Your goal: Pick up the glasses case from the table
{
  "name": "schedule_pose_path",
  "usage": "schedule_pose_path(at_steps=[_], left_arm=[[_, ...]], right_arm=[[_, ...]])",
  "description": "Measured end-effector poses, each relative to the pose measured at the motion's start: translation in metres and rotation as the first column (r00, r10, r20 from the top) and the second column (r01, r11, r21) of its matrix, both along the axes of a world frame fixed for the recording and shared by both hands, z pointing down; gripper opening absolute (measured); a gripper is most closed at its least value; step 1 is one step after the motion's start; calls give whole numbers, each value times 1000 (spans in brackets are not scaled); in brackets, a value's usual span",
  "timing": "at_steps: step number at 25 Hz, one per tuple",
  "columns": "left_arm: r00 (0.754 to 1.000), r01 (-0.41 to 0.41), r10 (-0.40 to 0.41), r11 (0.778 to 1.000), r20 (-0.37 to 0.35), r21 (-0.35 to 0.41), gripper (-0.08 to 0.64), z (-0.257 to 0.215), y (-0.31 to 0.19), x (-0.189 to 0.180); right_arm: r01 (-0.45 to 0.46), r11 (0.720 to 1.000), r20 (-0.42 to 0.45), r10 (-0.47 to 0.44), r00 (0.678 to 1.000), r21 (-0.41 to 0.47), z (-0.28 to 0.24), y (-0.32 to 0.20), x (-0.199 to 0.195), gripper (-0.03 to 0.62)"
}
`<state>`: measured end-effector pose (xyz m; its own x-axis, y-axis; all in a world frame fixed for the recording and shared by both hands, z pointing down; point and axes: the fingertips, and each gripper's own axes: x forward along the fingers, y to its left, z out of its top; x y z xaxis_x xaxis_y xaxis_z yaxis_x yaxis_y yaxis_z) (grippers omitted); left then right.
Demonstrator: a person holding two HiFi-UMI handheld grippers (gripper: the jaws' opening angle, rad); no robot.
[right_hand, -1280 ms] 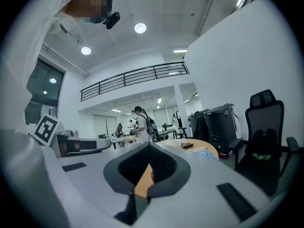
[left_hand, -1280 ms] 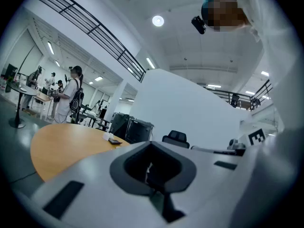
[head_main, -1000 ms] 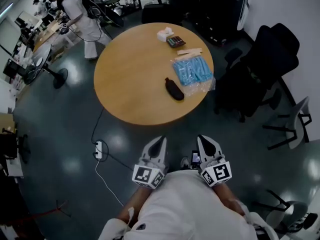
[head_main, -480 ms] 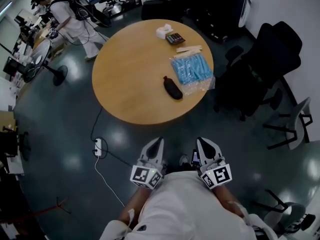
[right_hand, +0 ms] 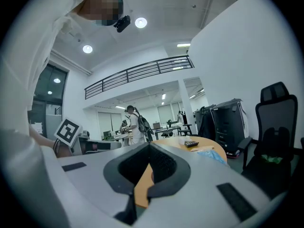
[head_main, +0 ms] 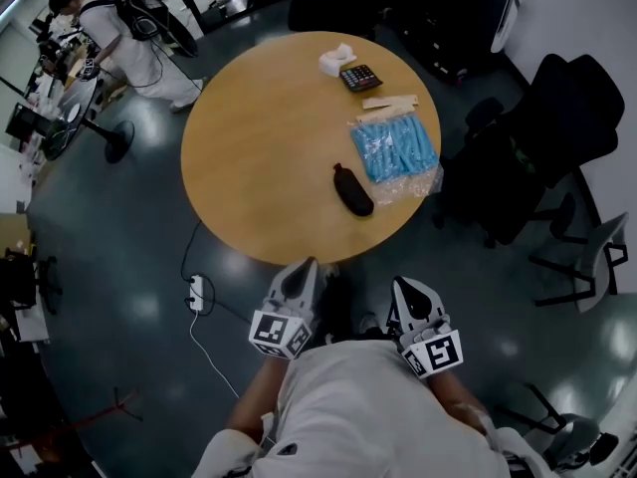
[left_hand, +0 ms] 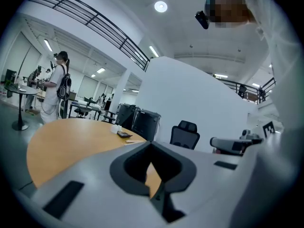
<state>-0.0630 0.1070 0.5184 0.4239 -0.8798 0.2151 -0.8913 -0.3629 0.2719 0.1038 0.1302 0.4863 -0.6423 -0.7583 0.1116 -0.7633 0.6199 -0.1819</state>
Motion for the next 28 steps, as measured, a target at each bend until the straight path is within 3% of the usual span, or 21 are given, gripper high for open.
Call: schedule_pose_path(at_steps=[7, 12, 18, 21, 25, 28], left_arm=[[993, -114, 113, 992, -23, -48, 6, 20, -112, -24], [975, -223, 224, 968, 1, -112, 6, 40, -168, -27], [956, -278, 292, 936, 33, -215, 6, 78, -230, -25], [925, -351, 381, 866, 14, -356, 6, 113, -253, -14], [863, -428, 506, 725, -5, -539, 8, 172, -280, 3], [814, -438, 580, 620, 5, -651, 27, 214, -293, 12]], right_arm=[[-85, 996, -25, 86, 996, 28, -16, -106, -35, 15], [-98, 995, -40, 100, 994, 30, -27, -152, -54, 15], [-82, 997, -45, 82, 996, 7, -17, -203, -56, 15], [-83, 996, -33, 82, 996, -18, -9, -228, -54, 15], [-72, 997, -16, 71, 997, -42, 0, -246, -54, 15], [-70, 994, -19, 69, 997, -81, 13, -249, -48, 15]])
